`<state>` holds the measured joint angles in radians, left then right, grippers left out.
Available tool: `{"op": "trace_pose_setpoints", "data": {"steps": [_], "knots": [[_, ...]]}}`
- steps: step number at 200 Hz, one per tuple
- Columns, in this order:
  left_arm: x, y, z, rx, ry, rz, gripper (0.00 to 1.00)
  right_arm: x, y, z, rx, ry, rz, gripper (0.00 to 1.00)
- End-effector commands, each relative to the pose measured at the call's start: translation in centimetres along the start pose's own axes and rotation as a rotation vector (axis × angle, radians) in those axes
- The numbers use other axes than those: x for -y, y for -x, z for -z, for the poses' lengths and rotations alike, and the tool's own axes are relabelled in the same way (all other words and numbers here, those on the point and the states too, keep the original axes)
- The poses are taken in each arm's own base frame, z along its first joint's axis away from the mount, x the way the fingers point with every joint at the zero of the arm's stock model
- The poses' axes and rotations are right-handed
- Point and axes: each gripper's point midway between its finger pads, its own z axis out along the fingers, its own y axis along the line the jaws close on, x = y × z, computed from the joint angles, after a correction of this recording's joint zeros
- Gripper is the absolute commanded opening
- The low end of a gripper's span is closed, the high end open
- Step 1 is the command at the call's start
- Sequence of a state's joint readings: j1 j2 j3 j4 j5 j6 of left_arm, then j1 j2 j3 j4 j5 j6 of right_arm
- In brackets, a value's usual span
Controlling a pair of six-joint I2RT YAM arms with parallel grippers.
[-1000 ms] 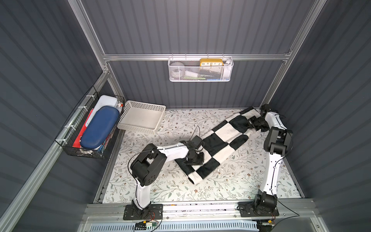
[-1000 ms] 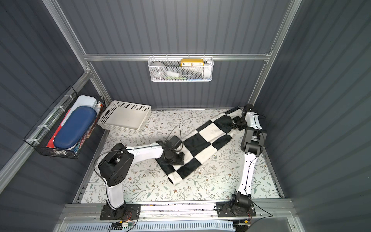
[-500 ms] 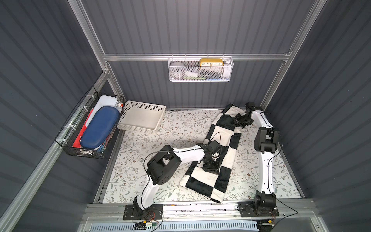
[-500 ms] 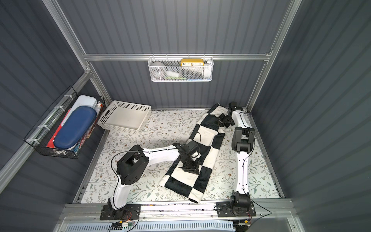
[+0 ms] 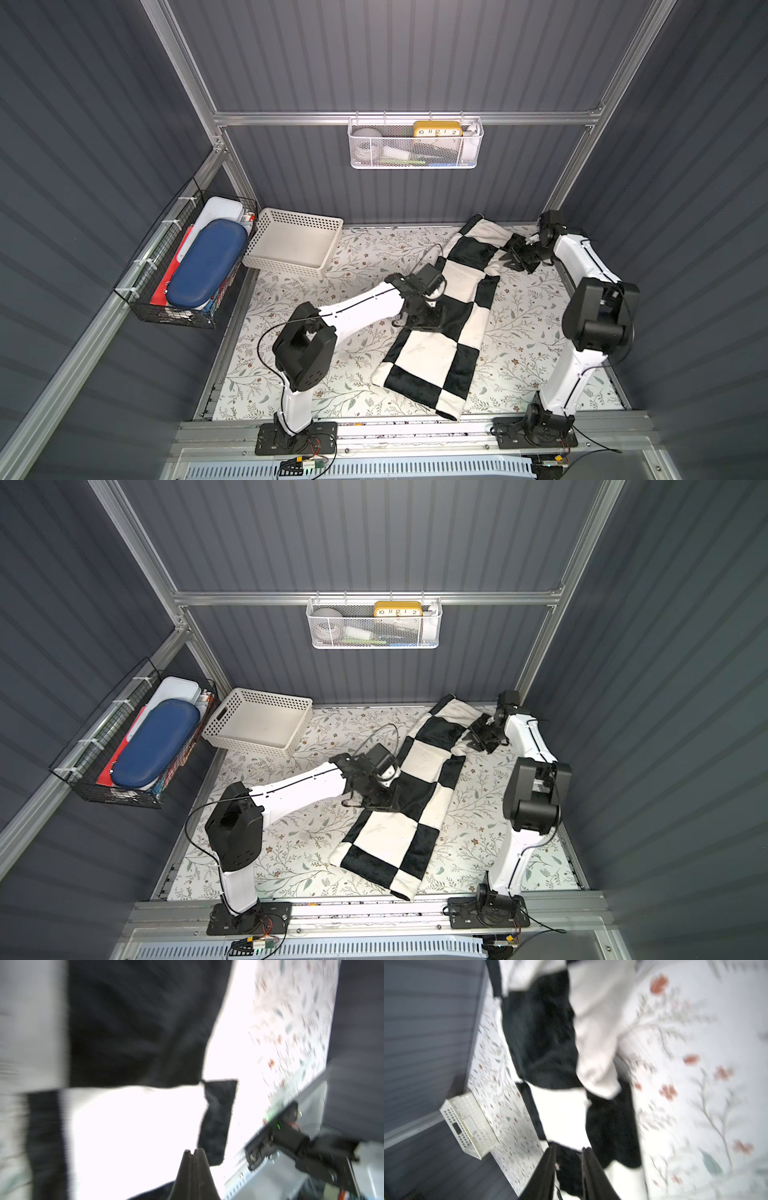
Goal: Roll up the pillowcase
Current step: Adjust the pillowcase at the center of the board.
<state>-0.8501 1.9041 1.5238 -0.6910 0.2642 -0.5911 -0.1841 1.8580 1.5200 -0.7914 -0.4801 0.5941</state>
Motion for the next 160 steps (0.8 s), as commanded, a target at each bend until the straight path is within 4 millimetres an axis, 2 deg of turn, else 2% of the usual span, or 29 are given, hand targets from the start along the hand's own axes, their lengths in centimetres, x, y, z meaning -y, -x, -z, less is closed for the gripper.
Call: {"op": "trace_pose_setpoints", "data": {"steps": [1, 14, 25, 32, 50, 60, 86, 101, 112, 130, 160], "knots": [[-3.8, 2.8, 1.9, 0.052, 0.082, 0.035, 0.07, 5.4, -7.6, -1.4, -0.115, -0.102, -0.032, 0.12], [-4.8, 3.8, 1.0, 0.033, 0.089, 0.017, 0.06, 7.0, -12.2, -1.3, -0.175, -0.099, -0.034, 0.00], [-6.3, 4.0, -0.6, -0.006, 0.113, 0.024, 0.00, 7.5, -15.7, -1.2, -0.221, -0.106, -0.007, 0.00], [-7.2, 4.0, -1.3, -0.027, 0.118, 0.033, 0.00, 8.1, -17.4, -1.3, -0.239, -0.117, -0.010, 0.00], [-9.2, 4.1, -1.6, -0.027, 0.123, 0.066, 0.00, 8.6, -20.0, -2.0, -0.261, -0.113, -0.036, 0.00], [-10.0, 4.2, -1.0, -0.018, 0.111, 0.081, 0.00, 8.5, -21.2, -2.3, -0.282, -0.128, -0.018, 0.00], [-9.2, 4.3, 0.4, 0.002, 0.067, 0.011, 0.00, 7.6, -25.0, -3.2, -0.348, -0.132, 0.044, 0.00], [-8.9, 3.7, -0.1, -0.020, 0.027, -0.034, 0.00, 8.2, -25.7, -4.3, -0.357, -0.159, 0.032, 0.00], [-8.9, 2.4, -0.9, -0.069, -0.013, -0.041, 0.00, 8.9, -25.5, -5.2, -0.359, -0.191, 0.020, 0.00], [-10.0, 1.4, -2.0, -0.101, 0.008, -0.037, 0.00, 10.8, -24.6, -6.0, -0.341, -0.321, 0.025, 0.00], [-9.9, 0.8, -2.8, -0.113, -0.031, -0.035, 0.00, 11.6, -23.2, -6.4, -0.359, -0.414, 0.013, 0.00]]}}
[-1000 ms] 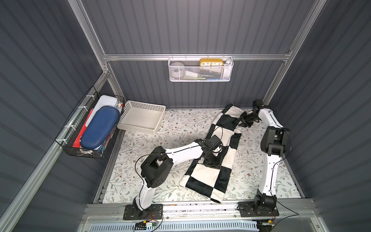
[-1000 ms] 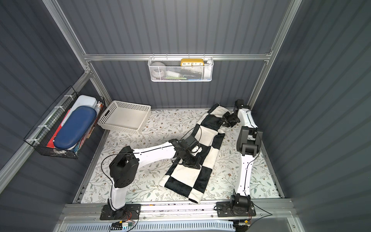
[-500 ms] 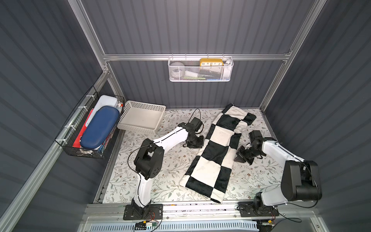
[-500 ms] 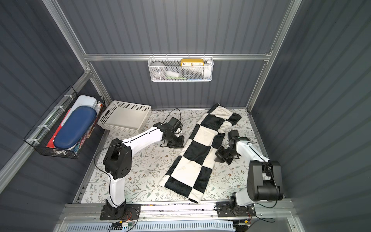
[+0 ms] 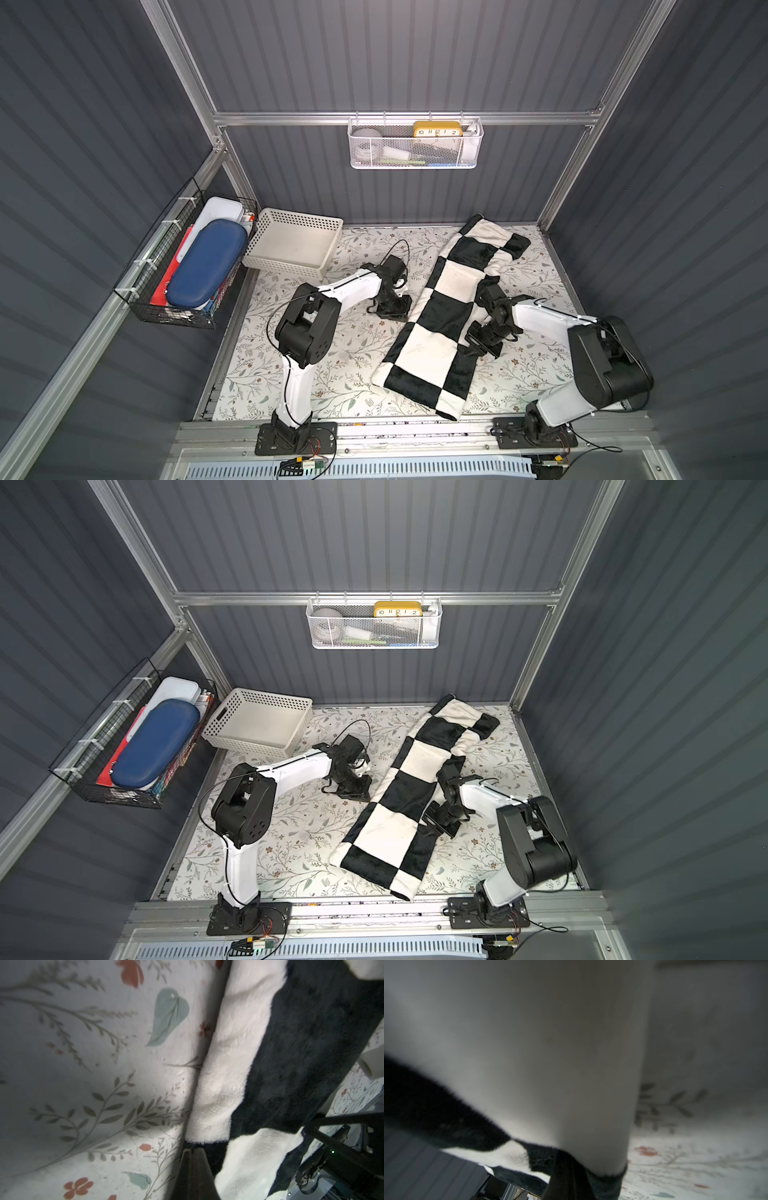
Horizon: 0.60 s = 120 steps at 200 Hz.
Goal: Roll up the pillowcase
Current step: Adjust the pillowcase at the center of the board.
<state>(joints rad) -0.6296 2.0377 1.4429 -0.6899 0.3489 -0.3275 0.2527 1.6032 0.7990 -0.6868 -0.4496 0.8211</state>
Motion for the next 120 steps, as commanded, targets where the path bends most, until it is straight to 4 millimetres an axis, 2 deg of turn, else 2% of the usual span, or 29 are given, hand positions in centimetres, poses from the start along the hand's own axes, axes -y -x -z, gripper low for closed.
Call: {"op": "trace_pose_setpoints", "data": {"steps": [1, 36, 66, 81, 105, 113, 120], "knots": [[1.1, -0.2, -0.1, -0.004, -0.066, -0.053, 0.00, 1.0, 1.7, 0.5, 0.036, -0.094, -0.017, 0.00], [2.6, 0.7, -1.1, -0.013, -0.161, -0.076, 0.00, 1.4, 5.6, 2.0, 0.059, -0.142, -0.008, 0.00], [3.3, 2.9, -1.6, 0.006, -0.180, -0.096, 0.00, 0.7, 9.0, 3.3, 0.086, -0.151, 0.024, 0.00], [3.6, 3.9, -1.6, 0.000, -0.174, -0.108, 0.00, -0.5, 8.8, 4.0, 0.064, -0.122, 0.047, 0.00], [3.2, 5.4, 0.1, 0.062, -0.093, -0.115, 0.00, -1.4, 7.2, 6.2, 0.098, -0.091, 0.065, 0.00], [3.0, 5.5, 1.1, 0.089, -0.061, -0.109, 0.00, -1.5, 6.4, 7.1, 0.112, -0.072, 0.066, 0.05], [3.0, 5.4, 2.0, 0.111, -0.047, -0.074, 0.00, -1.4, 5.7, 8.1, 0.133, -0.070, 0.072, 0.15]]}}
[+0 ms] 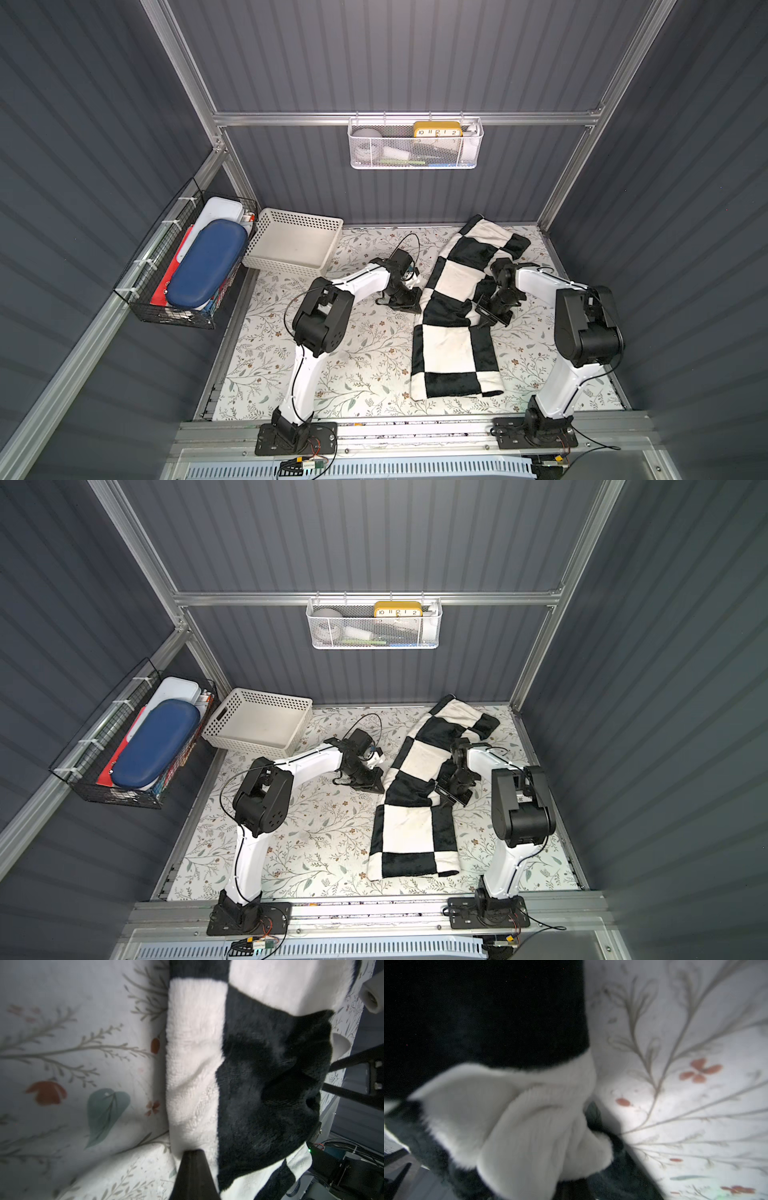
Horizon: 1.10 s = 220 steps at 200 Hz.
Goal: Roll up the pillowcase
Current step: Adjust the pillowcase at the center of the board.
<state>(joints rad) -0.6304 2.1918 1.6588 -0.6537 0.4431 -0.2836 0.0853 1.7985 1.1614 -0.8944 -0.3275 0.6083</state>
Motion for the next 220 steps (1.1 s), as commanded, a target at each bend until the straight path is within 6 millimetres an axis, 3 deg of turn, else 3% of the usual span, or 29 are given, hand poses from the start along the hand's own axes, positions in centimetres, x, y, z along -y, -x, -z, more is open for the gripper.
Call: {"op": "trace_pose_setpoints", "data": {"steps": [1, 10, 20, 33, 43, 74, 86, 109, 172, 220], "knots": [[0.4, 0.3, 3.2, 0.056, 0.075, 0.016, 0.00, 0.4, -2.3, 3.2, 0.035, -0.007, 0.028, 0.17], [0.3, 0.0, 4.4, 0.083, 0.101, 0.035, 0.01, 1.0, -3.2, 4.6, 0.065, -0.021, 0.030, 0.30], [0.4, -0.8, 5.4, 0.094, 0.108, 0.045, 0.07, 2.1, -4.8, 5.7, 0.065, -0.038, 0.018, 0.36], [0.4, -2.2, 6.0, 0.080, 0.106, 0.056, 0.23, 4.5, -6.5, 6.5, 0.096, -0.092, -0.010, 0.46], [0.7, -3.5, 6.2, 0.060, 0.084, 0.049, 0.29, 6.1, -8.4, 6.1, 0.075, -0.103, -0.019, 0.52], [2.1, -7.3, 6.8, 0.005, -0.013, 0.032, 0.40, 9.9, -13.2, 4.7, 0.004, -0.120, -0.077, 0.58], [2.5, -8.7, 6.5, -0.025, -0.045, 0.021, 0.41, 9.8, -14.2, 4.1, -0.026, -0.079, -0.087, 0.61], [3.5, -9.2, 6.0, -0.048, -0.066, -0.010, 0.41, 10.5, -15.7, 3.1, -0.107, -0.094, -0.098, 0.62], [4.6, -9.8, 5.4, -0.036, -0.098, -0.017, 0.41, 12.0, -15.1, 0.1, -0.094, -0.150, -0.098, 0.63], [5.0, -10.1, 5.8, -0.020, -0.117, -0.007, 0.41, 11.6, -13.4, -1.6, -0.050, -0.139, -0.131, 0.61]]}}
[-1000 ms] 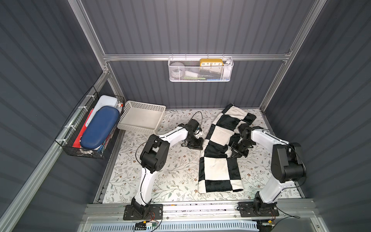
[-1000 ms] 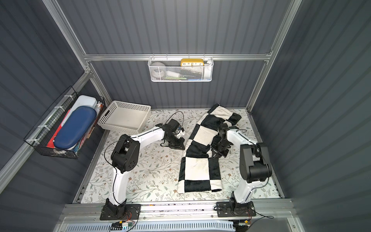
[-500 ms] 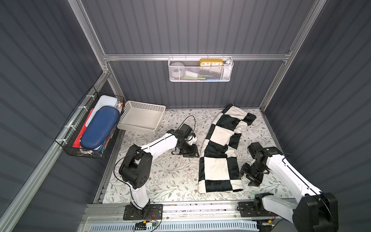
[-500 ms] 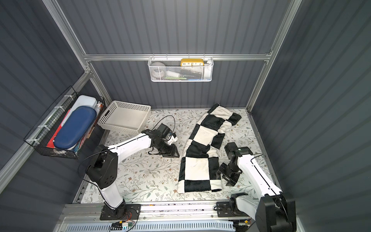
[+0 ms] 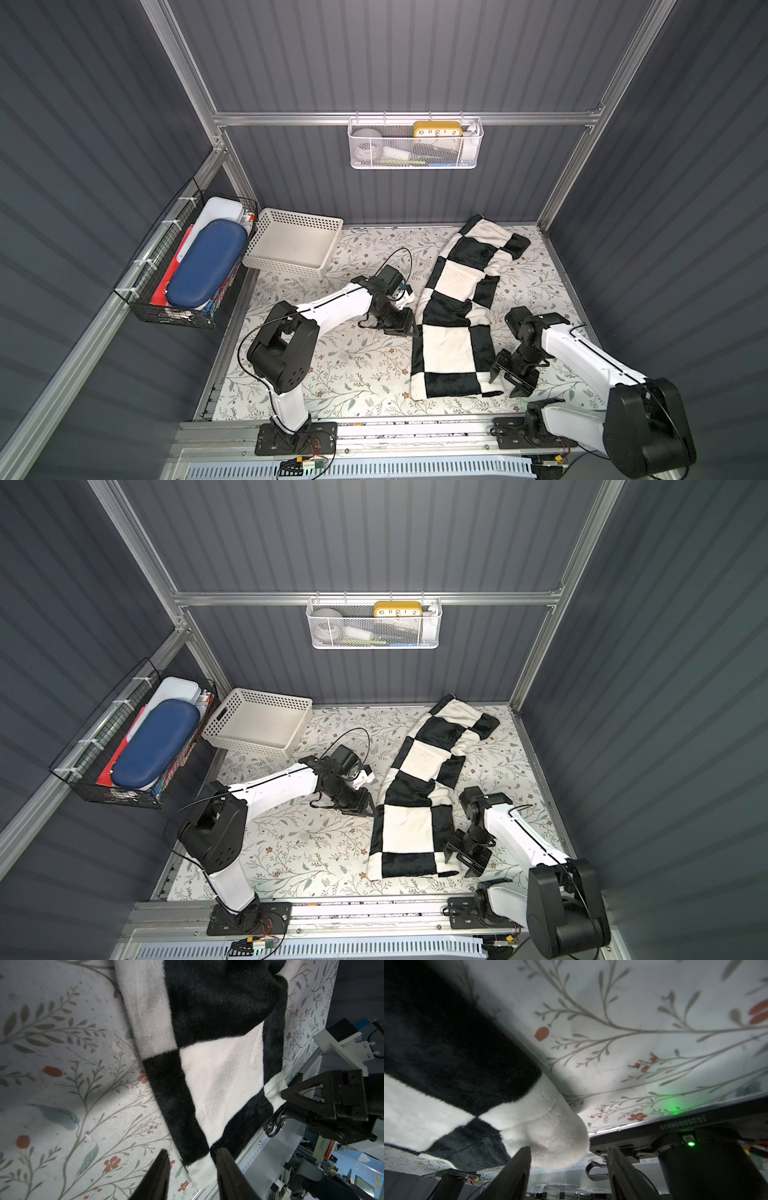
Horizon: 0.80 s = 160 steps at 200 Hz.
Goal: Roll up the pillowcase
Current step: Adjust the pillowcase at the center of the board, then roll the pillowcase at the center of the board.
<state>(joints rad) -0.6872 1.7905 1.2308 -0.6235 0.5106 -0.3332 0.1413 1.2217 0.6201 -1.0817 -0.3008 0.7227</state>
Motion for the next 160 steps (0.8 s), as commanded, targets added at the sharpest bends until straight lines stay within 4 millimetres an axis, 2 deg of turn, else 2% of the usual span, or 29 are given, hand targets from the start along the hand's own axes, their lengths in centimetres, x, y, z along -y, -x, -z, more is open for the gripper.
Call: {"op": "trace_pose_setpoints", "data": {"steps": [1, 24, 53, 65, 81, 103, 117, 139, 150, 160], "knots": [[1.4, 0.1, 1.1, 0.032, -0.044, -0.009, 0.41, -0.2, 1.3, -0.9, 0.049, -0.004, -0.027, 0.61], [1.9, 0.6, 1.5, 0.044, -0.050, -0.023, 0.41, 1.2, 2.3, -0.7, 0.106, -0.105, -0.026, 0.54], [1.9, 0.9, 1.5, 0.042, -0.041, -0.029, 0.41, 0.6, 2.3, -0.5, 0.114, -0.087, -0.009, 0.30], [1.8, 0.8, 1.5, 0.038, -0.036, -0.028, 0.41, 0.6, 1.6, -0.2, 0.100, -0.076, 0.004, 0.26], [1.6, 0.8, 1.6, 0.039, -0.027, -0.032, 0.41, 0.7, 0.6, -0.1, 0.094, -0.049, 0.013, 0.30], [1.5, 0.6, 1.5, 0.035, -0.023, -0.033, 0.41, 1.9, -0.6, -0.7, 0.064, -0.070, 0.010, 0.49], [1.4, 0.7, 1.3, 0.035, -0.025, -0.032, 0.41, 2.4, -1.1, -0.9, 0.058, -0.083, 0.021, 0.57], [1.3, 0.7, 1.1, 0.037, -0.027, -0.033, 0.41, 2.4, -0.9, -1.4, 0.081, -0.069, 0.012, 0.58], [1.3, 0.9, 1.0, 0.040, -0.028, -0.035, 0.41, 2.1, -0.5, -2.0, 0.089, -0.057, 0.001, 0.56], [1.3, 0.9, 1.0, 0.041, -0.029, -0.033, 0.41, 1.6, 0.0, -1.8, 0.106, -0.050, -0.001, 0.53]]}}
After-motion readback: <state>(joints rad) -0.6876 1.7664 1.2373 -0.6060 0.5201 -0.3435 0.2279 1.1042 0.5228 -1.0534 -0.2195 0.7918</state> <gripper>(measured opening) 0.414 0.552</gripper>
